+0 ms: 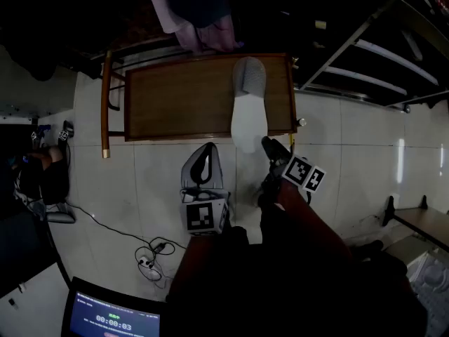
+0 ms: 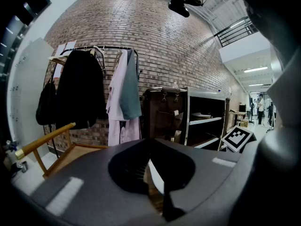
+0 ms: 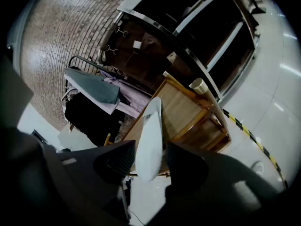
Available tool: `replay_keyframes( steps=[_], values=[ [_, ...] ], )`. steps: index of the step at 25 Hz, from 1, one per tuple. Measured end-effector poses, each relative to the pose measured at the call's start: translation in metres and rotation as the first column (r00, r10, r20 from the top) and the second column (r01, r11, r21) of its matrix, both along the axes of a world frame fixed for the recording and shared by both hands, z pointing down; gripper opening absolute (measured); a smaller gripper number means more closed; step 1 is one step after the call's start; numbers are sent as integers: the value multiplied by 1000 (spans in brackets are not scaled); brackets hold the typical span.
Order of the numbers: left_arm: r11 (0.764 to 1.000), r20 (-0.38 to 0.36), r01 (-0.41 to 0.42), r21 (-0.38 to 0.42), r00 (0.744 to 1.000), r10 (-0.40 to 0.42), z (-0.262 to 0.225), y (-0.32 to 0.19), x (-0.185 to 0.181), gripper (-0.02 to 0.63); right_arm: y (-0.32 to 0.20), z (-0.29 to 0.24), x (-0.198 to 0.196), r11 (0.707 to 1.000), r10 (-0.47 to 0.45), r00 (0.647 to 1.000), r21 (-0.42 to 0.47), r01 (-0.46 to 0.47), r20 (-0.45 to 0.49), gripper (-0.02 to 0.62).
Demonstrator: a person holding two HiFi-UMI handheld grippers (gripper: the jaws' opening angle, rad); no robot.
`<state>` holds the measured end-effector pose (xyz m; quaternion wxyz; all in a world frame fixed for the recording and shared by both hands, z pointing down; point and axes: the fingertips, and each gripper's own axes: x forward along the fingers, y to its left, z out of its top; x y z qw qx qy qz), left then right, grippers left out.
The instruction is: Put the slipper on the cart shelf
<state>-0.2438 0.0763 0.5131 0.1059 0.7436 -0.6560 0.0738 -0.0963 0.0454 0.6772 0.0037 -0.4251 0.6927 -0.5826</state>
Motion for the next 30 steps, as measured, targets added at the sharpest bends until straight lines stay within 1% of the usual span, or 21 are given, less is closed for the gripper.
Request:
replay_keyframes(
  steps=[3,9,13,17,18,20,22,23,27,30],
  values=[
    [1000,-8,-10,10,1000,11,1,1,-2,11,-3,16,-7,998,-3,999,-57,6,47,222],
    [1000,-22,7,18,1000,-6,-4,10,-13,11,1,45,-26,982,25,994,-187,-5,106,229],
    [1000,-19,6,17,1000,-5,-5,19,-15,11,-2,55,-34,972,57,988,-232,-23,141,227],
    [1000,-15,-4,3,1000,4,-1,27,-16,11,-4,59,-36,968,71,987,-249,-33,144,227],
    [1000,-14,-6,0,1000,6,-1,28,-17,11,-5,59,-36,968,73,987,-250,-35,145,218],
    [1000,-20,-7,-3,1000,7,2,29,-15,11,-7,58,-36,969,74,987,-244,-37,142,185],
    [1000,-31,-4,3,1000,4,5,29,-13,11,-10,59,-35,974,60,990,-224,-31,124,123],
    [1000,-33,-2,7,999,2,6,29,-12,11,-11,59,-35,977,47,993,-212,-23,108,105],
    [1000,-39,8,9,999,-7,1,28,-21,11,-11,42,-39,983,18,997,-185,-5,69,62],
    [1000,-50,6,15,999,-5,-5,27,-27,11,-10,26,-41,989,-8,999,-148,15,49,47]
  ],
)
